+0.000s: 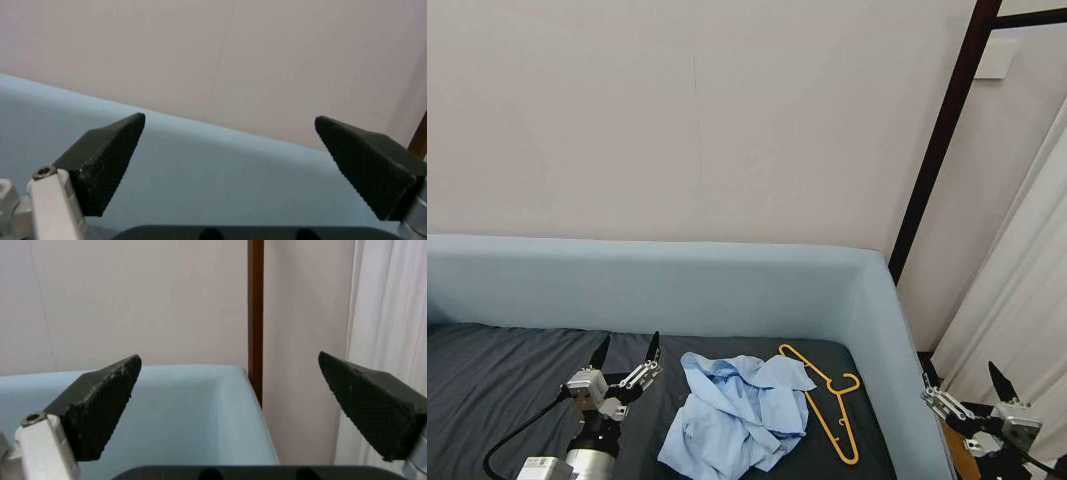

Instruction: Pick up the clothes from the sofa and hang them on the clothes hanger.

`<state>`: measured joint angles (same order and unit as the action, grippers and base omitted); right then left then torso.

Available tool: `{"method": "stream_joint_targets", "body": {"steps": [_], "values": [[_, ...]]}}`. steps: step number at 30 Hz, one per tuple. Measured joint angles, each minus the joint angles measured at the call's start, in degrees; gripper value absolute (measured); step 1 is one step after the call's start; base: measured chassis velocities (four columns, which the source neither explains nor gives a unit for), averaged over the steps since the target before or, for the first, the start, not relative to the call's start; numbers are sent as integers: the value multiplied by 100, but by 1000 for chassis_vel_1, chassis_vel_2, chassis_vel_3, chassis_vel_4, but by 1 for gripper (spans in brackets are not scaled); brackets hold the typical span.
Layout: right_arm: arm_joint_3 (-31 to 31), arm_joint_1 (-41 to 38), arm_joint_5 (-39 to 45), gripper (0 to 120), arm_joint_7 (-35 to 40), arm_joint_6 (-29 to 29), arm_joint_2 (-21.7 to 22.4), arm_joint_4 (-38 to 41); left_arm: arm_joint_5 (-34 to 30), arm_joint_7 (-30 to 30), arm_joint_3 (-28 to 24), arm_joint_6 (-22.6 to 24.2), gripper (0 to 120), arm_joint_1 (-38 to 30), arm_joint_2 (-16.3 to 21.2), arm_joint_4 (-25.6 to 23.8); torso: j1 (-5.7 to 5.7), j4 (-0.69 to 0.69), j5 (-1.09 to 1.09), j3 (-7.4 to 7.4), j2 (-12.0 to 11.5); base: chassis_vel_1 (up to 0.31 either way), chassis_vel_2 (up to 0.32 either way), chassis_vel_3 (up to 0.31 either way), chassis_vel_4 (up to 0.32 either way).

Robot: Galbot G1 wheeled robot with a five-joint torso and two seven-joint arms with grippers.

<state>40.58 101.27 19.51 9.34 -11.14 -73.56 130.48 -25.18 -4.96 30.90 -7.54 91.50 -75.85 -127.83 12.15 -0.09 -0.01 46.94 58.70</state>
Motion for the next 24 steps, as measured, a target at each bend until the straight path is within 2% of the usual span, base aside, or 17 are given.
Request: {"method": "stream_joint_targets", "body": {"steps": [12, 22, 24], "values": [[-31, -62, 40, 100, -14, 18, 13, -45, -11, 18, 8, -9, 100, -20, 37, -10, 0, 0, 0, 0, 0, 0, 0, 0, 0], [-120, -170, 498, 100, 65, 284, 277, -34, -14, 19, 20, -6, 100, -5, 18, -45, 0, -1, 0, 0, 0, 0, 0, 0, 0], [-135, -269, 614, 100, 65, 362, 447, -111, -5, 19, 50, -6, 100, 31, 13, -63, 0, -3, 2, 0, 0, 0, 0, 0, 0]]}}
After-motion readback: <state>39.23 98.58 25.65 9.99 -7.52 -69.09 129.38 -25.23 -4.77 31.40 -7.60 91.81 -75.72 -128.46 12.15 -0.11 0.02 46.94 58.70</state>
